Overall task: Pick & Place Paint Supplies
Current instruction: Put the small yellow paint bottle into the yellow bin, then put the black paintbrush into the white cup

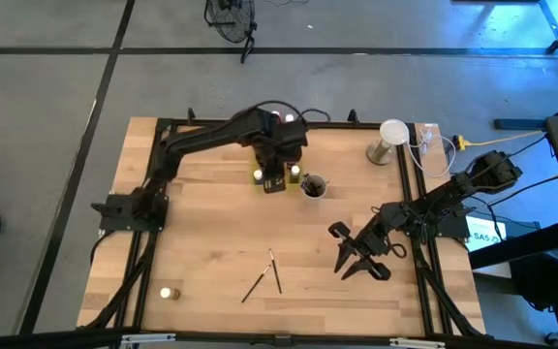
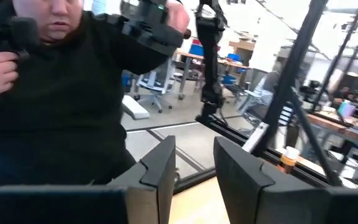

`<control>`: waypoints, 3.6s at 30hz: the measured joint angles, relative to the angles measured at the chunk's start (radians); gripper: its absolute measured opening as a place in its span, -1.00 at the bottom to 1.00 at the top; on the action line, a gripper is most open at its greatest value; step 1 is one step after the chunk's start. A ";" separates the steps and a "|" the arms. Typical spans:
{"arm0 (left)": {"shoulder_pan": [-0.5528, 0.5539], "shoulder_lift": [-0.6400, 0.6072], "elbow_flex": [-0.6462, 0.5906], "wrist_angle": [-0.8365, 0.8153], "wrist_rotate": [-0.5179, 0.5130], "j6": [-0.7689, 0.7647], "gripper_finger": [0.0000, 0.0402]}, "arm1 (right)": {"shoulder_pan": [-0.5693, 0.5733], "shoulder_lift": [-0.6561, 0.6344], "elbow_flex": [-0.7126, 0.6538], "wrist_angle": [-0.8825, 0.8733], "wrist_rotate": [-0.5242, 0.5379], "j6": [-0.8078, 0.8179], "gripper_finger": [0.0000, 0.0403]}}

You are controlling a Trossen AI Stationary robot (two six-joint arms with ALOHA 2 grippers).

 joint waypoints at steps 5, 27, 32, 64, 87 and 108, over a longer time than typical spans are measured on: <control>0.044 0.032 0.024 -0.001 -0.006 0.022 -0.43 | 0.015 0.000 0.000 0.006 -0.071 0.000 -0.44; 0.103 0.144 0.004 0.003 -0.029 0.098 -0.43 | 0.024 0.000 0.000 -0.044 -0.069 -0.012 -0.44; 0.106 0.183 0.004 0.003 -0.030 0.076 -0.43 | 0.024 0.000 0.000 -0.057 -0.069 -0.014 -0.44; 0.122 0.316 0.003 0.080 0.020 0.075 -0.43 | 0.045 0.000 0.000 -0.093 -0.067 -0.011 -0.44; 0.115 0.317 0.002 0.087 0.058 0.038 0.04 | 0.045 0.000 0.000 -0.108 -0.067 -0.012 -0.44; 0.066 0.207 0.034 0.000 0.034 -0.075 0.11 | 0.043 0.000 0.000 -0.109 -0.060 -0.026 -0.44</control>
